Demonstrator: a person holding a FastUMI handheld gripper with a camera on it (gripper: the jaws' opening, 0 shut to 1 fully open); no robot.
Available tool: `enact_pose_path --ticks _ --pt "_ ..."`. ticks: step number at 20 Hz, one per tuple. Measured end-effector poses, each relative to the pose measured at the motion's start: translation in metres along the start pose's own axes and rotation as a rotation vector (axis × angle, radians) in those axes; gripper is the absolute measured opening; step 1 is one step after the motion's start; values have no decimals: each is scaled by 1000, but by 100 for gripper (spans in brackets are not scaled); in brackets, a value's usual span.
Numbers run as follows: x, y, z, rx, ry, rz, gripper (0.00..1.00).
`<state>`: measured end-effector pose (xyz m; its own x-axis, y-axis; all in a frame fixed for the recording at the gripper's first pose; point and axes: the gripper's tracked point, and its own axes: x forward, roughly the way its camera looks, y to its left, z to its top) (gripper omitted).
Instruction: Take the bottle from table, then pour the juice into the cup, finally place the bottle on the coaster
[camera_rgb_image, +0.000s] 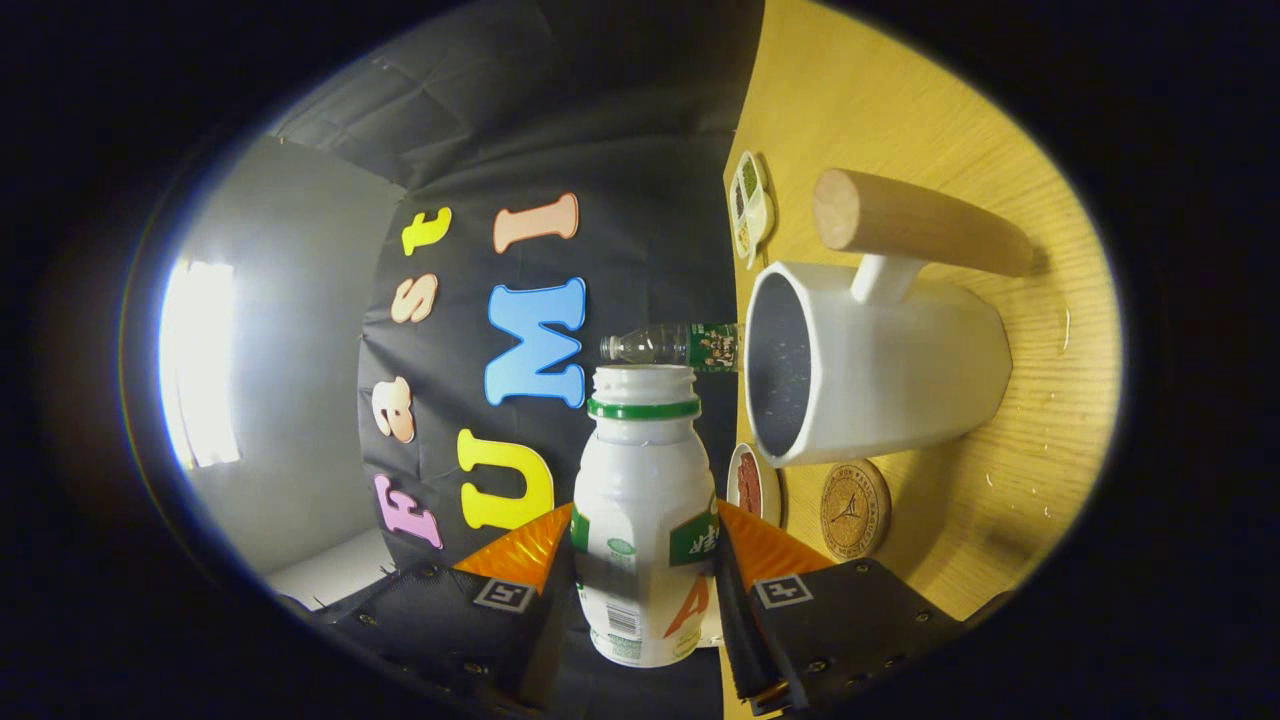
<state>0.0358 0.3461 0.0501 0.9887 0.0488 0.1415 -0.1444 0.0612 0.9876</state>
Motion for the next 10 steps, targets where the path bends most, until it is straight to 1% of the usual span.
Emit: enact_pose_path --ticks 6,10 --pt "-1 0 -7 -231 3 -34 65" --pt "-3 7 -9 -334 3 -27 65"
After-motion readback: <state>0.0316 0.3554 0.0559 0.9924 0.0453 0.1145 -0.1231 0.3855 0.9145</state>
